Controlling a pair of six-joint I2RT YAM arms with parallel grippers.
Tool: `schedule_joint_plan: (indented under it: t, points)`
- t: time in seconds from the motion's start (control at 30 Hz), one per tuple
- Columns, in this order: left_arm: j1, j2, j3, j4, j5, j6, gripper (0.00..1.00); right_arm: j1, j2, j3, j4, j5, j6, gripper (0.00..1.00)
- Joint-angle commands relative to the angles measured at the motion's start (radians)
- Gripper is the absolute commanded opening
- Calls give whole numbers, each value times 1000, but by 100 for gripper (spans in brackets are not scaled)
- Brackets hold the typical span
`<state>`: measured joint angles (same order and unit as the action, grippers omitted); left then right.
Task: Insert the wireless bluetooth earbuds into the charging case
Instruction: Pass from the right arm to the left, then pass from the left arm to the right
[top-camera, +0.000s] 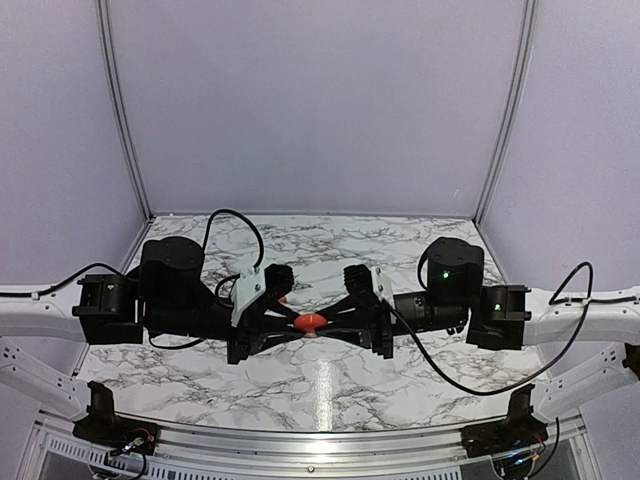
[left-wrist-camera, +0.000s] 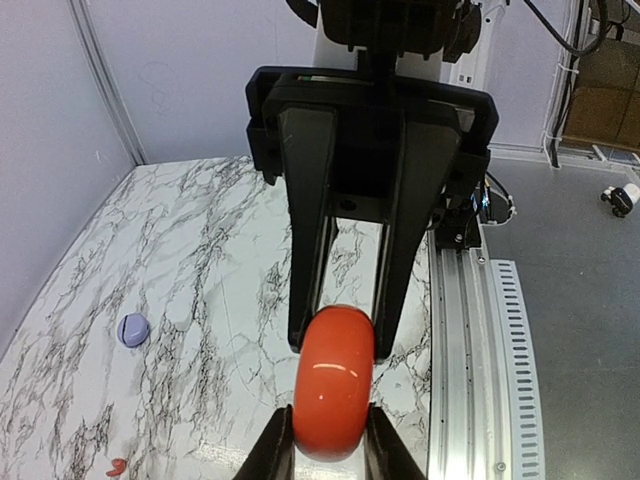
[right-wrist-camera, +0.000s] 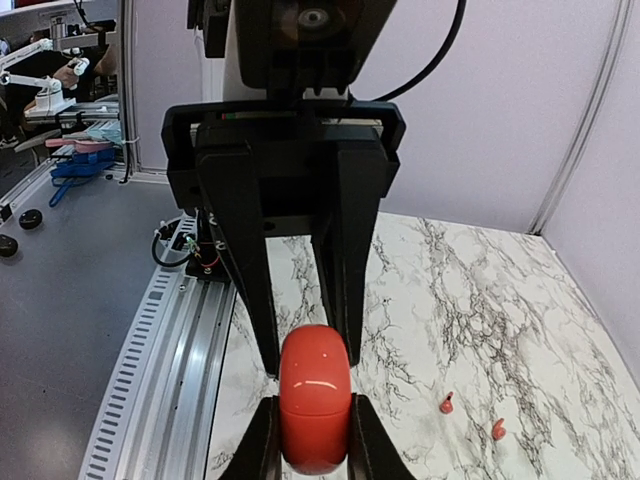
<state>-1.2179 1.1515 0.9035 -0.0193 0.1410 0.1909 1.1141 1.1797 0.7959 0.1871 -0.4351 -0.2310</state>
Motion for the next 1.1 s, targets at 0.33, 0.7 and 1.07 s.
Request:
schedule_joint_plan:
  t: [0.33,0.7,1.07]
  points:
    - [-4,-26,24,22,-7,-19,7,-3,-17,46,-68,18,9,50]
    - [-5,-4,40,22,24,-25,6,-3,25,81,-98,-18,-17,39]
    - [-5,-6,41,21,23,-26,5,-4,37,80,-102,-9,-15,32]
